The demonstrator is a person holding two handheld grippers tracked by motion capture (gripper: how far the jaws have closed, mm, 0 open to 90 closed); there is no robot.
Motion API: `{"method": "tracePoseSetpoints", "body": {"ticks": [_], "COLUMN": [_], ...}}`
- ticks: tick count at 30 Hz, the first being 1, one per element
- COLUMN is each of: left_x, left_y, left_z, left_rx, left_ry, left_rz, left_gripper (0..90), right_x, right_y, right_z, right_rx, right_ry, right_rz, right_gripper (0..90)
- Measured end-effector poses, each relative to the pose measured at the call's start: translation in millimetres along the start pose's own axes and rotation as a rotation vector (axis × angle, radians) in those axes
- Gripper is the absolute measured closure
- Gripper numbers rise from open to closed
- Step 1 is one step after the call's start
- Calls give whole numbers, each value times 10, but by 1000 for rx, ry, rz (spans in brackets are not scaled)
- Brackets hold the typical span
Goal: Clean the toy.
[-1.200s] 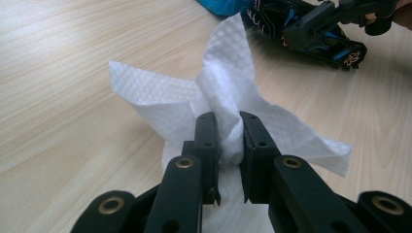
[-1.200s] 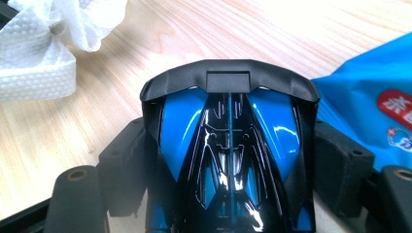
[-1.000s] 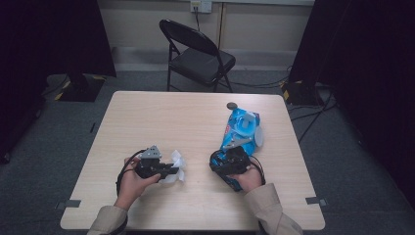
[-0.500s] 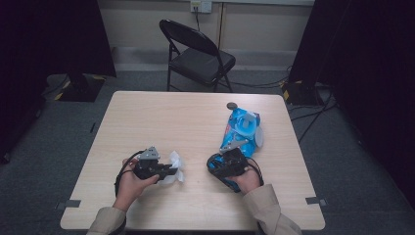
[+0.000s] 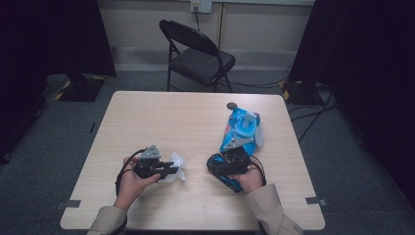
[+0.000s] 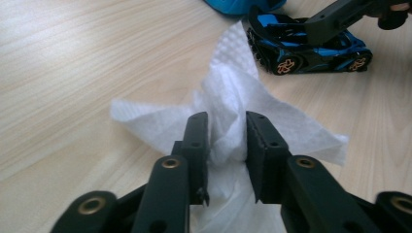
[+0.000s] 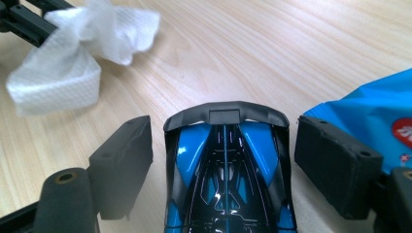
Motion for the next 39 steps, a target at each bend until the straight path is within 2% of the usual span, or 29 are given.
{"method": "tracePoseSetpoints", "body": {"ticks": [2, 5, 7, 12, 14, 17, 18, 19, 25, 31, 35, 37, 38, 39], "left_x": [0, 0, 7, 39, 47, 54, 56, 69, 81, 91, 98, 107, 107, 116], "left_y": [-7, -11, -10, -2, -1, 4, 14, 24, 59, 99, 133, 161, 161, 186], "left_z": [-14, -12, -16, -12, -2, -3, -4, -6, -15, 0, 5, 9, 9, 14], "left_rx": [9, 9, 26, 48, 42, 49, 57, 63, 72, 63, 55, 50, 50, 49], "left_ry": [-18, -16, -37, -25, 5, -1, -9, -6, -12, -22, -13, -13, -13, -12], "left_rz": [0, 1, -4, -5, -5, -5, -18, -7, -7, -5, 4, 9, 9, 12], "left_gripper": [654, 617, 548, 395, 326, 276, 276, 228, 194, 171, 167, 166, 166, 164], "right_x": [8, 16, 21, 36, 35, 30, 30, 32, 40, 32, 45, 42, 42, 42], "right_y": [15, 36, 51, 71, 75, 82, 82, 90, 123, 163, 184, 192, 192, 207], "right_z": [-2, 0, 6, 0, -2, 1, 1, 3, 10, 0, -8, -12, -12, -29], "right_rx": [-1, 6, -4, 4, 1, 1, 1, 1, 16, 18, 11, -12, -12, 7], "right_ry": [3, -5, -3, -11, -9, -9, -9, -11, -35, -30, -27, -1, -1, -4], "right_rz": [5, 17, 19, 31, 32, 32, 32, 36, 52, 64, 77, 71, 71, 78], "right_gripper": [205, 207, 200, 197, 192, 180, 180, 173, 150, 138, 143, 139, 139, 133]}}
Point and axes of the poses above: each handheld gripper's, and its own axes: y roughly backward along the jaws, x roughly out of its top, z roughly to its right, the point moved 6 cm from there along -y, roughly forward along the jaws, and after that the axes turned 6 degrees about z, right-handed, at the moved point
